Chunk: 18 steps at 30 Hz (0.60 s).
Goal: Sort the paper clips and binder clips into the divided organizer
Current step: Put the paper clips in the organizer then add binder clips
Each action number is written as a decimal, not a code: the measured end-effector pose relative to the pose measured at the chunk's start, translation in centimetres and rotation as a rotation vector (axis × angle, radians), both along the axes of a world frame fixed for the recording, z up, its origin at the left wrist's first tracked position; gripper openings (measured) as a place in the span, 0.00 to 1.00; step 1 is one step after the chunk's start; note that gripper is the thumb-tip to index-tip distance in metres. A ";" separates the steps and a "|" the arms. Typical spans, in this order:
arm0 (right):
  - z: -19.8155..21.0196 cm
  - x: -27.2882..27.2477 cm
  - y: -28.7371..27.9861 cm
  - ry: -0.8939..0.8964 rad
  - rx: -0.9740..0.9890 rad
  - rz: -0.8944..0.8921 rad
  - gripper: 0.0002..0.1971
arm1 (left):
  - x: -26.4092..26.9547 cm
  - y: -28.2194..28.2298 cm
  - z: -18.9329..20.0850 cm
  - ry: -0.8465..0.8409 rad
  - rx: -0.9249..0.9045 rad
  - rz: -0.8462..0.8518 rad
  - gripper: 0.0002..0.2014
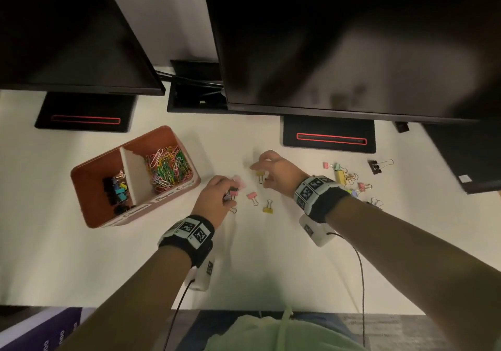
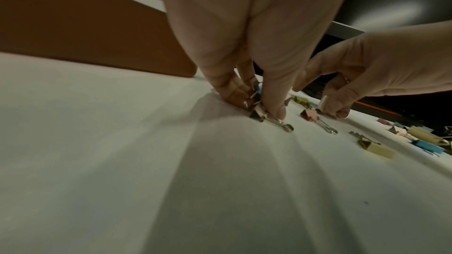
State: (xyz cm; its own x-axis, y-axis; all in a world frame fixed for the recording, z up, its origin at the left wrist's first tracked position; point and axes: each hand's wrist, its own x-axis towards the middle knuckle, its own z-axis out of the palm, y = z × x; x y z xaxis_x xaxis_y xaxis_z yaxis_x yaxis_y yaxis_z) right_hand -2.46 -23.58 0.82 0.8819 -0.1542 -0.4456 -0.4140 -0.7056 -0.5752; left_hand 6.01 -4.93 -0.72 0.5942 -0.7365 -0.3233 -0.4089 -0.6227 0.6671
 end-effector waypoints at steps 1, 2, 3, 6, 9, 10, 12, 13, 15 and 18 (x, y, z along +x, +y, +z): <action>-0.2 0.5 0.1 0.017 -0.019 0.033 0.22 | 0.1 0.0 0.1 0.010 -0.002 0.022 0.19; -0.4 1.0 0.2 0.025 -0.039 0.063 0.20 | 0.1 -0.1 0.1 0.023 -0.004 0.038 0.18; -0.4 1.2 0.1 0.023 -0.057 0.082 0.18 | 0.2 -0.1 0.1 0.035 0.005 0.047 0.17; -0.4 1.2 -0.1 0.022 -0.087 0.063 0.12 | 0.4 -0.3 0.2 0.059 0.056 0.061 0.19; -0.3 0.4 -0.3 0.029 -0.093 0.044 0.10 | 0.5 -0.4 0.2 0.118 0.046 0.102 0.27; -0.4 0.0 -0.4 0.036 -0.095 0.046 0.09 | 0.5 -0.4 0.1 0.132 0.047 0.109 0.30; -0.4 -0.7 -0.4 0.062 -0.099 0.060 0.09 | 0.6 -0.5 -0.2 0.139 0.074 0.094 0.32; -0.4 -1.2 -0.5 0.071 -0.097 0.069 0.09 | 0.6 -0.5 -0.3 0.133 0.088 0.082 0.32; -0.4 -2.2 -0.6 0.057 -0.072 0.080 0.09 | 0.8 -0.4 -0.6 0.130 0.095 0.075 0.29; -0.2 -3.6 -0.5 -0.004 0.004 0.085 0.09 | 0.9 -0.4 -0.7 0.137 0.088 0.081 0.27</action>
State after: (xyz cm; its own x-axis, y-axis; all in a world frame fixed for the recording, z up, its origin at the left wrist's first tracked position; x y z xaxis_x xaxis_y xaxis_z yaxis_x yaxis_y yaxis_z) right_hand -6.08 -24.12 0.63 0.8936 -0.0767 -0.4423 -0.3502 -0.7356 -0.5799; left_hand 6.91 -5.34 -1.40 0.5963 -0.6537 -0.4660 -0.2644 -0.7080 0.6548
